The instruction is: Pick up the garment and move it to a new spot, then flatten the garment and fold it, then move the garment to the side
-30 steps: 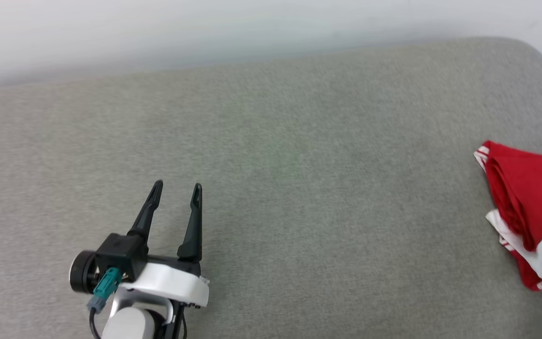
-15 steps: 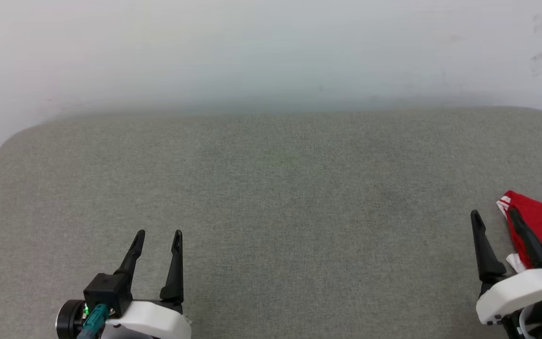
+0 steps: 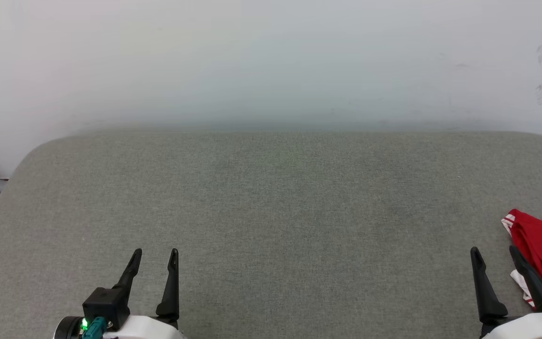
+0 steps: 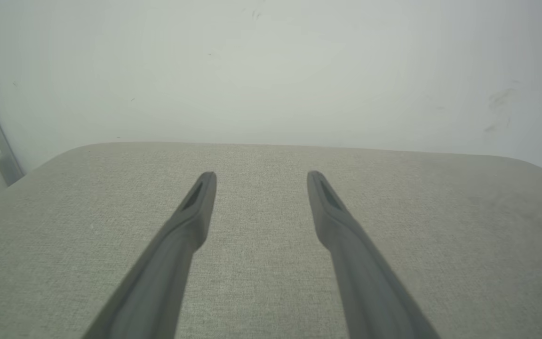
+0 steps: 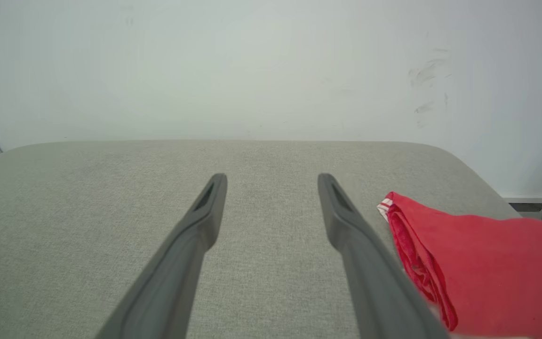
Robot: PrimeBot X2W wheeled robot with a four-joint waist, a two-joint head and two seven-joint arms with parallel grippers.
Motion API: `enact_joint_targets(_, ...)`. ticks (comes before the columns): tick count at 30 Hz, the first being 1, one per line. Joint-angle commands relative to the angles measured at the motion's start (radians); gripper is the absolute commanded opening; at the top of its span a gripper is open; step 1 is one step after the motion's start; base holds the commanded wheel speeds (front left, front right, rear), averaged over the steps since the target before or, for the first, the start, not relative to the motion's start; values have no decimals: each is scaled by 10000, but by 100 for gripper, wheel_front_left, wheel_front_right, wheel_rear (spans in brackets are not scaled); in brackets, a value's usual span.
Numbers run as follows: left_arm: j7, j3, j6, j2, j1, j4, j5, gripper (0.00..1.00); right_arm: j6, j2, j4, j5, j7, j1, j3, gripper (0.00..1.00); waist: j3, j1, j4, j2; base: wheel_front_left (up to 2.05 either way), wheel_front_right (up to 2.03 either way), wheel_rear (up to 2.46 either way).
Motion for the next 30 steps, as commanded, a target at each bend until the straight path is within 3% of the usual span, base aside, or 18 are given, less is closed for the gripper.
enact_joint_targets(1,-19,57,-66,-55,98,28,68,100,-8,71,-170,-21,74,140,17,100,-32,1,-25,-1,0,0,0)
enact_joint_targets(27,-20,447,-337,-429,-50,155,538,100,-8,20,-666,-418,430,27,238,100,135,1,-112,-1,0,0,0)
enact_joint_targets(28,1,439,-309,-408,50,182,513,0,0,66,-611,-373,403,114,233,0,137,3,-112,-1,0,0,0)
enact_joint_targets(30,21,442,-310,-435,94,338,490,0,0,85,-428,-327,399,160,243,0,144,4,-114,-1,0,0,0)
